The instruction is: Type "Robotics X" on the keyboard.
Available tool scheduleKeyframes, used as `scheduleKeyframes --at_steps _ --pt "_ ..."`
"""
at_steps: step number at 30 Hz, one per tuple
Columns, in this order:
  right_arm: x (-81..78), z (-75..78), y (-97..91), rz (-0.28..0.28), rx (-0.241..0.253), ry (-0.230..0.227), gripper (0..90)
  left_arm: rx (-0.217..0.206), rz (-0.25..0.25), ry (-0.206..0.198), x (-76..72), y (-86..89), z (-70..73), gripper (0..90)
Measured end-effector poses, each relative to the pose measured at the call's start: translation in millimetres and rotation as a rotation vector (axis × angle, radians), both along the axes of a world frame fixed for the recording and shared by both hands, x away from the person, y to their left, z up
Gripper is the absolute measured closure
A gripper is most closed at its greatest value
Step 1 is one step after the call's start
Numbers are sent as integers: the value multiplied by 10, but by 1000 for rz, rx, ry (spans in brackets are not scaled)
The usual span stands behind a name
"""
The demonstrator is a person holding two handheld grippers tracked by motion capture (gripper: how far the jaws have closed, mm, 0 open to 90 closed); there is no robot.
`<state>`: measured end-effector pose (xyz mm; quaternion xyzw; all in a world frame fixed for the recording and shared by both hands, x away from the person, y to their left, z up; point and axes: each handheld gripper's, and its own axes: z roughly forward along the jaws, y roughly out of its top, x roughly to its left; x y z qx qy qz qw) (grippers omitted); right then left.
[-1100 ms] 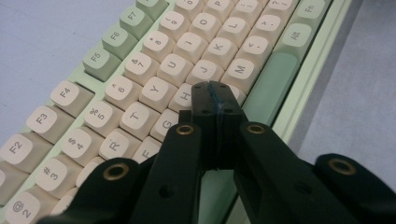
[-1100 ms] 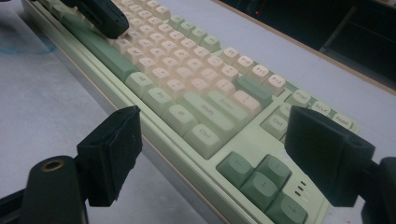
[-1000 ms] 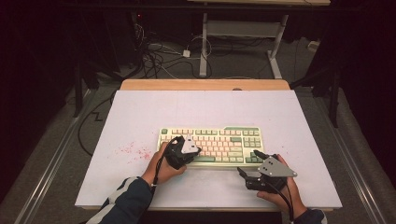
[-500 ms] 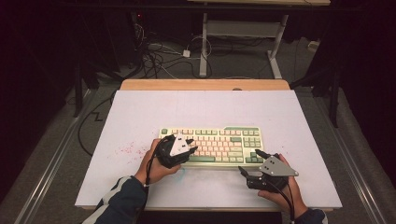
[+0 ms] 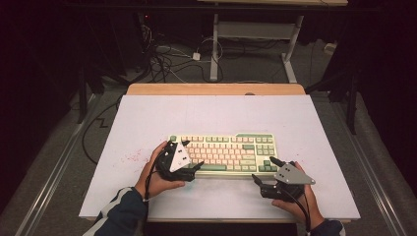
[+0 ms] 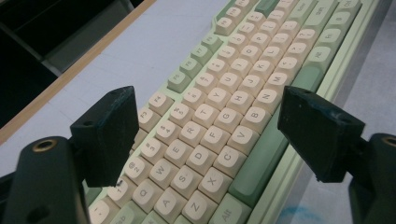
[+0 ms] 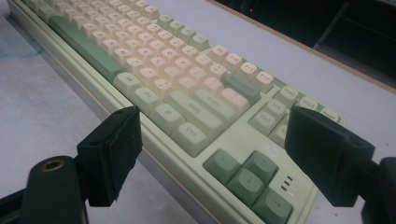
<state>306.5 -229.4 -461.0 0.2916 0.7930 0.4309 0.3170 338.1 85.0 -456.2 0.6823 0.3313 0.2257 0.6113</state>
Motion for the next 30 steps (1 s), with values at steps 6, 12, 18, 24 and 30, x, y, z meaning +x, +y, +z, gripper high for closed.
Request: scheduleKeyframes --at_steps 6,12,18,24,30 --pt "9 3 -7 6 10 13 204 -4 6 -21 -74 116 -11 173" --pt "21 25 -7 29 32 35 203 -3 40 -22 -124 287 -46 173" --pt "48 54 33 41 24 41 226 2 67 -12 -181 447 -95 173" --pt "105 135 104 55 24 31 371 0 102 -10 -223 569 -146 173" --pt "222 192 209 93 9 69 630 -4 134 4 -258 663 -188 173"
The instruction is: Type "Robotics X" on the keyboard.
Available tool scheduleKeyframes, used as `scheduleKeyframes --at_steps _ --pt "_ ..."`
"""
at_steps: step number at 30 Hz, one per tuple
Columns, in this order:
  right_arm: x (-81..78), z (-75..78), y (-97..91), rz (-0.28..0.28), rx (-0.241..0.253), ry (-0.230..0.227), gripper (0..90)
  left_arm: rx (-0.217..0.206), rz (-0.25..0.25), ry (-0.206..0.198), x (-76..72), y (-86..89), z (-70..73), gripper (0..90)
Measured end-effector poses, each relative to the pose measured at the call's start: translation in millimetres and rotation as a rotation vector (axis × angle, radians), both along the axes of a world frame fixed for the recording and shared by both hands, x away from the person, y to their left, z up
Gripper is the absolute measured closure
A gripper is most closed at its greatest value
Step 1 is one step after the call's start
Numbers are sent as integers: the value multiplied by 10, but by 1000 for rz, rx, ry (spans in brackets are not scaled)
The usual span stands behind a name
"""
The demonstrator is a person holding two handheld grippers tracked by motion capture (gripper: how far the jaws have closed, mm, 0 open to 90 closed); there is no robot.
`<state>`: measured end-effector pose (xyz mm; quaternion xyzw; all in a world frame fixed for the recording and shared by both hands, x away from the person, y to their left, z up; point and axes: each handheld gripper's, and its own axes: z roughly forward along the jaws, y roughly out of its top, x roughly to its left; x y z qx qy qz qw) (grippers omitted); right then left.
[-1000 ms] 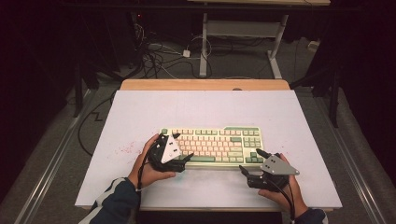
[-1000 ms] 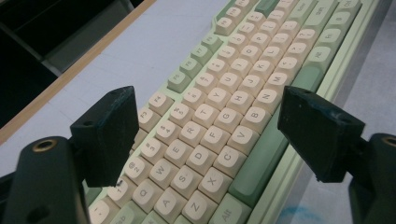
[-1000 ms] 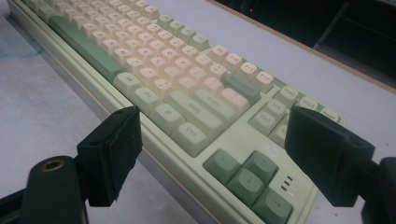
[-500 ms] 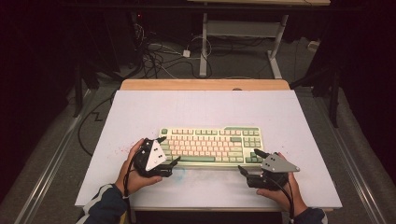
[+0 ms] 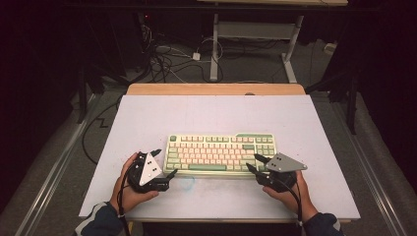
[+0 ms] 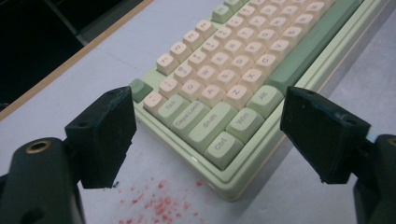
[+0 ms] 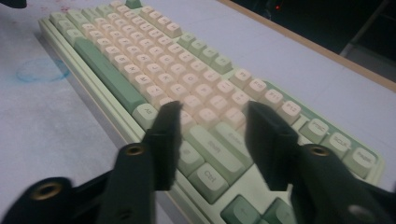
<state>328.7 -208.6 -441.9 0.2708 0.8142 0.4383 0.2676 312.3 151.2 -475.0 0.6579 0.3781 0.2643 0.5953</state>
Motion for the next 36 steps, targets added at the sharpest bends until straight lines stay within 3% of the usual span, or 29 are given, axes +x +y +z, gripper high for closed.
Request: scheduleKeyframes --at_steps 3,7,20,36 --pt "80 26 77 6 -14 26 785 14 5 19 -9 28 -42 173" --pt "189 52 220 15 -48 59 900 26 5 37 -25 50 -89 174" --pt "484 60 640 37 -101 99 900 58 -26 68 -46 -1 -171 174" --pt "655 -45 819 7 -159 142 900 75 -46 82 -44 -27 -194 174"
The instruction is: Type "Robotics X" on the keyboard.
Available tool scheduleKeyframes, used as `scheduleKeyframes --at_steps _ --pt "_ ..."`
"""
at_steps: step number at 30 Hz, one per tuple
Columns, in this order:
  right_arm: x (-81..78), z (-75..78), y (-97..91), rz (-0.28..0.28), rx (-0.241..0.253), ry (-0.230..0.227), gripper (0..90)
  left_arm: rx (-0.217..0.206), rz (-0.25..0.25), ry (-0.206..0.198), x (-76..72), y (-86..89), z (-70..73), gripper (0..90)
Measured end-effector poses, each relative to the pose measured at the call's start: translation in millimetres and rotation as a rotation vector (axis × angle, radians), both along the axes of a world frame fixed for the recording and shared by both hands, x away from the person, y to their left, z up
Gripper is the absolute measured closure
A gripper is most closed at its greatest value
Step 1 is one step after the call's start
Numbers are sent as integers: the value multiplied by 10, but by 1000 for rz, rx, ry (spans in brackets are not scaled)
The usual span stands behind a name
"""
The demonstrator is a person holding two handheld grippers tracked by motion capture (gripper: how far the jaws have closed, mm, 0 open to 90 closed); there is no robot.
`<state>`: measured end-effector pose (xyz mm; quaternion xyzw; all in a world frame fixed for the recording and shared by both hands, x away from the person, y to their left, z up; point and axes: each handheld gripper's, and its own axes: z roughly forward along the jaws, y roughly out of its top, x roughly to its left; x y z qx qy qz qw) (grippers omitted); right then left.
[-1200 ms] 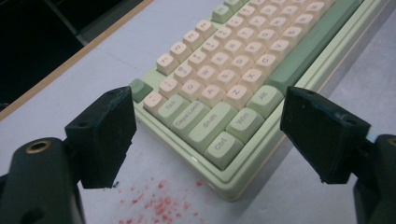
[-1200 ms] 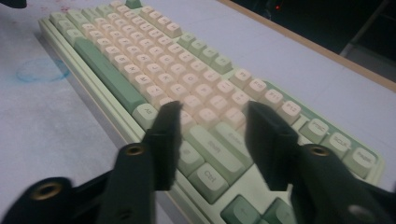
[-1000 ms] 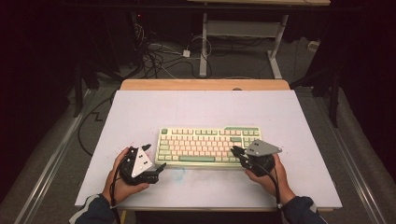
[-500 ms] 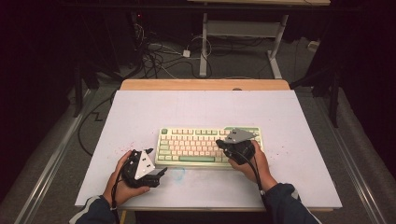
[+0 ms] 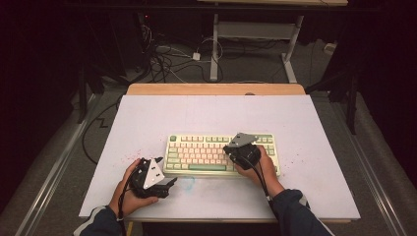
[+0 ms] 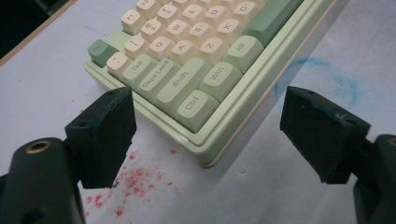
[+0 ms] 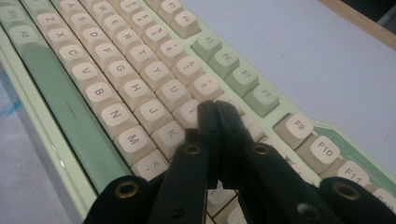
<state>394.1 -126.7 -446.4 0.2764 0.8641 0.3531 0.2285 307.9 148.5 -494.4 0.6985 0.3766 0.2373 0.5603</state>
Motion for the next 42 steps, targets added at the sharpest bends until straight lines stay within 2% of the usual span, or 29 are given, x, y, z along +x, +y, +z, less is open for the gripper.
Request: scheduleKeyframes --at_steps 11,14,15,17,21,25,30,33,39,42 --pt "57 -43 24 -6 -14 6 900 4 -4 7 -4 4 -8 175" --pt "64 -62 36 -12 -28 21 900 6 -6 11 -4 2 -15 175" --pt "65 -66 35 -12 -19 28 900 8 -5 11 -4 1 -16 175" --pt "64 -61 40 -6 -26 24 900 5 -6 10 -7 2 -11 175" --pt "51 -42 17 -9 -4 19 896 6 -6 10 -7 8 -7 175" --pt "10 3 -30 -7 38 -14 898 2 -2 8 -3 14 -5 179" --pt "-36 43 -83 13 66 -30 856 6 0 3 -7 16 -4 179" --pt "-66 62 -121 15 79 -42 822 8 0 4 -8 18 -3 179" --pt "-142 104 -207 26 115 -79 647 7 5 8 -9 24 3 180" --pt "-211 136 -249 23 144 -127 541 1 16 11 -5 26 10 189"
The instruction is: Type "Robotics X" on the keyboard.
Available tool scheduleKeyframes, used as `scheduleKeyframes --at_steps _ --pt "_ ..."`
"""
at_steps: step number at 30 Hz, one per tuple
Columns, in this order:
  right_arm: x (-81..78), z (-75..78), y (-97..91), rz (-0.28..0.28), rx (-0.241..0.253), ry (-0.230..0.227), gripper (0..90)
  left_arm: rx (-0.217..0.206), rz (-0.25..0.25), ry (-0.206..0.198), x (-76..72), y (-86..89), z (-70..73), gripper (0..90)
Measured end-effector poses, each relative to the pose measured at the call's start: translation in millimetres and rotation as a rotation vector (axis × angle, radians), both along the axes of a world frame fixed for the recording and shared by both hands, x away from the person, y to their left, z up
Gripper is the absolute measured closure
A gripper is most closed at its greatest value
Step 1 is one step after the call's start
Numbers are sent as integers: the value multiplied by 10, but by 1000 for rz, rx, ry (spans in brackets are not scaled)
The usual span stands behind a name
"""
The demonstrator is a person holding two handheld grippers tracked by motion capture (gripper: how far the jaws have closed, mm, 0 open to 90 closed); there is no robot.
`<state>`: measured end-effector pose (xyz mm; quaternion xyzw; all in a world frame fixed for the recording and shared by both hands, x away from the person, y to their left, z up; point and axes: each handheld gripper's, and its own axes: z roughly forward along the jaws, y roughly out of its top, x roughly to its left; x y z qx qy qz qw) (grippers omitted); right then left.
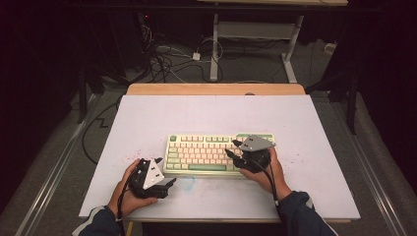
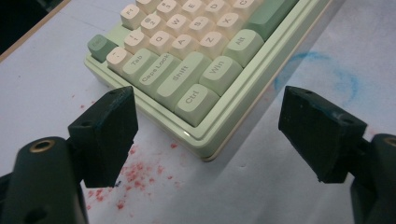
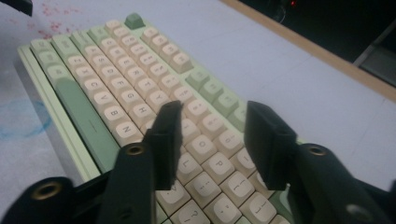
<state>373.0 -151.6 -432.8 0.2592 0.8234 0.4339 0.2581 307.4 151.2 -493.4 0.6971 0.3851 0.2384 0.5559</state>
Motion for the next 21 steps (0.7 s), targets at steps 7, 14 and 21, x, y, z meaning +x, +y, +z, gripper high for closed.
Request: scheduleKeyframes --at_steps 7,14,21 --pt "-178 12 -131 -3 23 -72 325 -17 10 1 3 21 34 217" --pt "-308 5 -331 -50 52 -116 218 -19 37 22 37 22 50 226" --pt "-422 -39 -503 -76 45 -133 214 -53 51 44 65 47 113 328"
